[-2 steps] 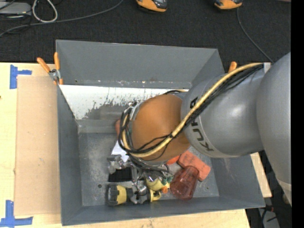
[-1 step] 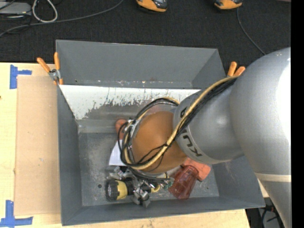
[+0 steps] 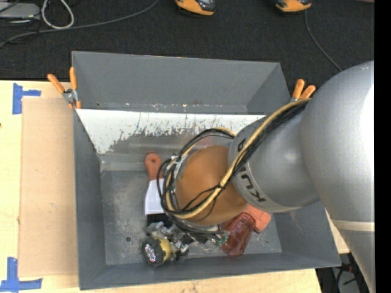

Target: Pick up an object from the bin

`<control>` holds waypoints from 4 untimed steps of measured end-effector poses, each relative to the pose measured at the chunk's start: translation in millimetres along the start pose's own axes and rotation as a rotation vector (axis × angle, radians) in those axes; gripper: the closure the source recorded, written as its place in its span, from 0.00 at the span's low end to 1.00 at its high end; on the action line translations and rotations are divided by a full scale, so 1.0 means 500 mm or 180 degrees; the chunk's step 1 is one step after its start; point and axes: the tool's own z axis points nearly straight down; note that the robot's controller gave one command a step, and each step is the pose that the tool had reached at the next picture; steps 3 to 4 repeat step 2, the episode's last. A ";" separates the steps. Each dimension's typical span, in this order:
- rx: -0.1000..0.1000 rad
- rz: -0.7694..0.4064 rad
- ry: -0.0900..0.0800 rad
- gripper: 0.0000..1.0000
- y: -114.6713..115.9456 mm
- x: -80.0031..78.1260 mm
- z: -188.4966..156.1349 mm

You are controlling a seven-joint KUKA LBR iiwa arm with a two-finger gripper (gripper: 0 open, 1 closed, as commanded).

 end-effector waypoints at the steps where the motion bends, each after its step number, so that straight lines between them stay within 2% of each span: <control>1: -0.0001 0.0003 0.0001 1.00 0.000 0.000 0.000; 2: -0.0023 0.0003 0.0043 1.00 0.006 0.006 -0.074; 4: -0.0023 0.0003 0.0043 1.00 0.006 0.006 -0.074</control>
Offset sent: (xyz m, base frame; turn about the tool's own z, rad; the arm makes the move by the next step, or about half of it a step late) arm 0.0001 0.0000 0.0822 0.0006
